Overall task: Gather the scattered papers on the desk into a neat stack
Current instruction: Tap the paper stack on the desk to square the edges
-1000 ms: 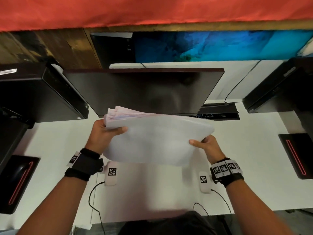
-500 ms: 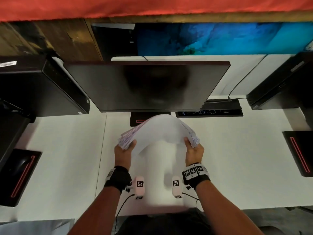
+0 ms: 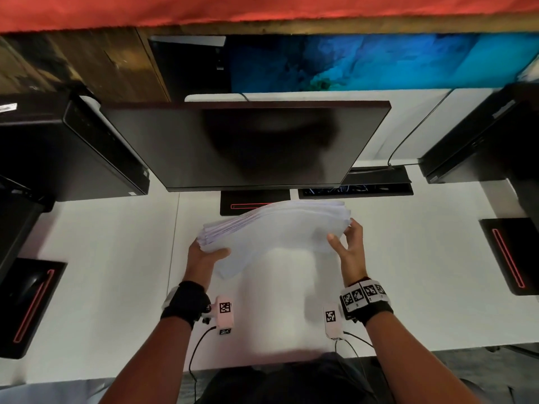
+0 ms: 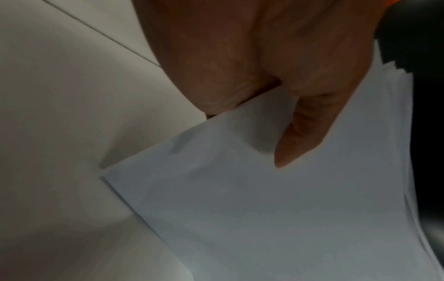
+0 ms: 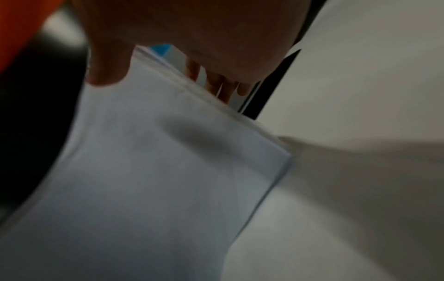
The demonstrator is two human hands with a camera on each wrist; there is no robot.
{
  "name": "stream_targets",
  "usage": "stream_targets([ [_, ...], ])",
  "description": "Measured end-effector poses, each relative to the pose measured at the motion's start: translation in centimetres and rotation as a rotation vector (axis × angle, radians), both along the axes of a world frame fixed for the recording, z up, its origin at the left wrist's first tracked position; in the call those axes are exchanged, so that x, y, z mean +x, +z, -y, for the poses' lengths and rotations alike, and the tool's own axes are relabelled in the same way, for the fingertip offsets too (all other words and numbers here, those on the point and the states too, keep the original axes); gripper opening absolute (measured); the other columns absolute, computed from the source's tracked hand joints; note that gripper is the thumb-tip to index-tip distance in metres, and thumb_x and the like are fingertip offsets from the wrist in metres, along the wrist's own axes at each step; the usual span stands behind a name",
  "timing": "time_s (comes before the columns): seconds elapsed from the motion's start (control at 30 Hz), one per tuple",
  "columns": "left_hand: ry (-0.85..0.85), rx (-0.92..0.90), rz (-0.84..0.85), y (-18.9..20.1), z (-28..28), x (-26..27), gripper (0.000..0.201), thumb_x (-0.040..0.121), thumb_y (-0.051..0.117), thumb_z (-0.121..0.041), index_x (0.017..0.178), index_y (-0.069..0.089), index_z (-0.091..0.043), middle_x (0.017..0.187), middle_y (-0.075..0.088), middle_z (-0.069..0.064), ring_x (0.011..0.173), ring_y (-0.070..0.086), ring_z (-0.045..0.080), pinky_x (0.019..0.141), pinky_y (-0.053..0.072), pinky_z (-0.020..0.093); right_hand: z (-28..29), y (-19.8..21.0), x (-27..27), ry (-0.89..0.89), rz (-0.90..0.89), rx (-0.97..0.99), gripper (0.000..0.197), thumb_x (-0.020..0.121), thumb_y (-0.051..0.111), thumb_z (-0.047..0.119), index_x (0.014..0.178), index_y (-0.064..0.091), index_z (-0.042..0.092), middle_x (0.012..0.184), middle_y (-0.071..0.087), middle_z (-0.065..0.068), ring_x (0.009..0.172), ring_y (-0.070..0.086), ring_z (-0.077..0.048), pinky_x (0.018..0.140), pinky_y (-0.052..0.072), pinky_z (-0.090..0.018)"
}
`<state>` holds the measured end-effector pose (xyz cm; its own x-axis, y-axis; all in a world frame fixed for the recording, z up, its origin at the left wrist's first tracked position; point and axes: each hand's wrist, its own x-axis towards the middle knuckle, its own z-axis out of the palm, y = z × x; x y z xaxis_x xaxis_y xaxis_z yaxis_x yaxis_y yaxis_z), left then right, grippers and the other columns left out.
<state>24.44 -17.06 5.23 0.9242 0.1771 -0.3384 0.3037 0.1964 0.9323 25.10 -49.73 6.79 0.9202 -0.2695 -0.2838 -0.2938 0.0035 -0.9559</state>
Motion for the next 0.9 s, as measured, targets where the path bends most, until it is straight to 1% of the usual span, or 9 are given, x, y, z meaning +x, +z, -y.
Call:
stream_targets([
  [0.17,-0.062,0.016,0.058,-0.3,0.5,-0.3,0.037,0.07,0.073,0.005,0.103,0.072,-0.014,0.099,0.072,0.014,0.097,0.066,0.031,0.092,0.049,0.048,-1.8,1.6,0.1,-0.189,0.098,0.072,0.064,0.081,0.065,0.053,0.136,0.041,0.03,0.136,0.051,0.005,0.124,0.052,-0.008,0.102,0.044,-0.029],
  [0.27,-0.079,-0.011,0.052,-0.8,0.5,-1.2,0.043,0.071,0.073,0.006,0.108,0.072,-0.014,0.103,0.074,0.014,0.102,0.068,0.033,0.094,0.052,0.048,-2.9,1.9,0.4,-0.319,0.062,0.088,0.06,0.087,0.064,0.052,0.138,0.036,0.036,0.136,0.048,0.001,0.114,0.051,0.006,0.097,0.042,-0.019],
  [0.37,-0.093,0.029,0.041,-1.5,0.3,-1.8,0.045,0.068,0.076,0.001,0.11,0.07,-0.011,0.104,0.073,0.014,0.102,0.068,0.032,0.095,0.051,0.049,-3.7,2.0,1.1,-0.391,0.049,0.132,0.069,0.082,0.071,0.053,0.138,0.033,0.039,0.136,0.049,0.003,0.116,0.055,-0.003,0.104,0.043,-0.026],
  [0.43,-0.09,0.059,0.04,-1.8,0.1,-2.0,0.046,0.067,0.078,-0.002,0.111,0.069,-0.009,0.104,0.074,0.012,0.102,0.068,0.028,0.095,0.051,0.047,-3.9,2.1,1.4,-0.412,0.036,0.119,0.069,0.081,0.073,0.05,0.137,0.035,0.039,0.135,0.049,0.004,0.113,0.055,0.0,0.103,0.041,-0.026],
  [0.5,-0.09,0.072,0.046,-2.1,-0.1,-2.0,0.049,0.066,0.078,-0.003,0.114,0.068,-0.008,0.108,0.074,0.01,0.105,0.067,0.025,0.095,0.052,0.042,-3.7,1.8,1.6,-0.431,0.039,0.101,0.059,0.086,0.07,0.043,0.135,0.038,0.036,0.129,0.053,0.002,0.103,0.056,0.006,0.096,0.04,-0.021],
  [0.6,-0.094,0.094,0.059,-2.5,-0.3,-1.7,0.052,0.068,0.079,-0.003,0.118,0.066,-0.009,0.114,0.072,0.007,0.108,0.067,0.022,0.093,0.053,0.033,-3.2,1.5,1.7,-0.447,0.059,0.074,0.048,0.092,0.062,0.041,0.135,0.04,0.033,0.117,0.061,0.0,0.099,0.061,-0.006,0.09,0.043,-0.019],
  [0.7,-0.08,0.093,0.05,-3.0,-0.1,-1.4,0.04,0.082,0.072,0.008,0.117,0.065,-0.008,0.107,0.074,-0.001,0.103,0.068,0.017,0.087,0.056,0.024,-3.2,1.6,1.7,-0.403,0.072,0.059,0.053,0.094,0.062,0.039,0.139,0.037,0.031,0.11,0.062,0.006,0.094,0.062,0.0,0.085,0.046,-0.013],
  [0.8,-0.066,0.111,0.04,-3.3,-0.1,-1.3,0.028,0.097,0.055,0.007,0.12,0.064,-0.005,0.105,0.074,-0.003,0.101,0.069,0.018,0.084,0.057,0.025,-3.1,1.4,1.9,-0.397,0.085,0.029,0.048,0.097,0.06,0.028,0.14,0.037,0.026,0.103,0.064,0.009,0.088,0.062,0.007,0.082,0.046,-0.01],
  [0.9,-0.061,0.118,0.031,-3.1,0.0,-1.2,0.029,0.094,0.06,0.004,0.12,0.065,-0.008,0.107,0.074,-0.003,0.104,0.068,0.019,0.086,0.057,0.026,-3.0,1.5,2.0,-0.396,0.069,-0.001,0.046,0.099,0.056,0.034,0.14,0.037,0.029,0.106,0.062,0.008,0.089,0.061,0.006,0.081,0.045,-0.009],
])
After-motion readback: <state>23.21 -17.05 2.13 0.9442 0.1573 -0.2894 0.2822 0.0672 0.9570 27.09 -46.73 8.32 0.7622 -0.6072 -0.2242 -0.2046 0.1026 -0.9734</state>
